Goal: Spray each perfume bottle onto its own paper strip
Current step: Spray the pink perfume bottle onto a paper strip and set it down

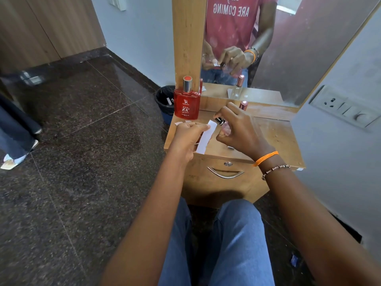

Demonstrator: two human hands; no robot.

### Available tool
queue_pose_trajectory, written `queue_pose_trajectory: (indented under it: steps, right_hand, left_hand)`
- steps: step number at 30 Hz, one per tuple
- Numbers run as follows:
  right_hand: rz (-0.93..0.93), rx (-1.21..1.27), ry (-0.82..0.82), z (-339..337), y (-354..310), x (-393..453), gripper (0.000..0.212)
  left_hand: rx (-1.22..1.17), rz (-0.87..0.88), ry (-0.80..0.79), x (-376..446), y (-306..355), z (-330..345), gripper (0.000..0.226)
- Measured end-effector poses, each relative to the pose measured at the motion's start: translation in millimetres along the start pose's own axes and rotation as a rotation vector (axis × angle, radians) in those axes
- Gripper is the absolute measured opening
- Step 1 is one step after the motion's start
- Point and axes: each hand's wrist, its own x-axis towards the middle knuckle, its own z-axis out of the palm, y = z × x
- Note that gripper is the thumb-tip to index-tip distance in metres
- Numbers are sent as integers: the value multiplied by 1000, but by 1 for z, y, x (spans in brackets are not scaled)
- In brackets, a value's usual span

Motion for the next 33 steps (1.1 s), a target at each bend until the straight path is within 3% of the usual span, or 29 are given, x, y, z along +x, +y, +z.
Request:
queue_pose_trajectory:
  steps: [4, 10, 20, 28, 33]
  right_hand:
    - [83, 210, 68, 3, 3, -4, 37]
    - [239, 509, 175, 4, 1, -12, 37]
    - [419, 953, 206, 0, -4, -20, 39]
    - [510, 1060, 231, 4, -4, -17, 44]
    - [610, 1102, 204, 4, -5, -17, 27]
  left_hand:
    - [-56, 10, 5, -2, -1, -1, 19]
    - [-32, 8, 0, 0, -4, -1, 18]
    - [60, 81, 34, 4, -17, -4, 18]
    - [119, 114, 61, 9, -21, -3, 20]
    - [127, 124, 67, 13, -19, -2, 22]
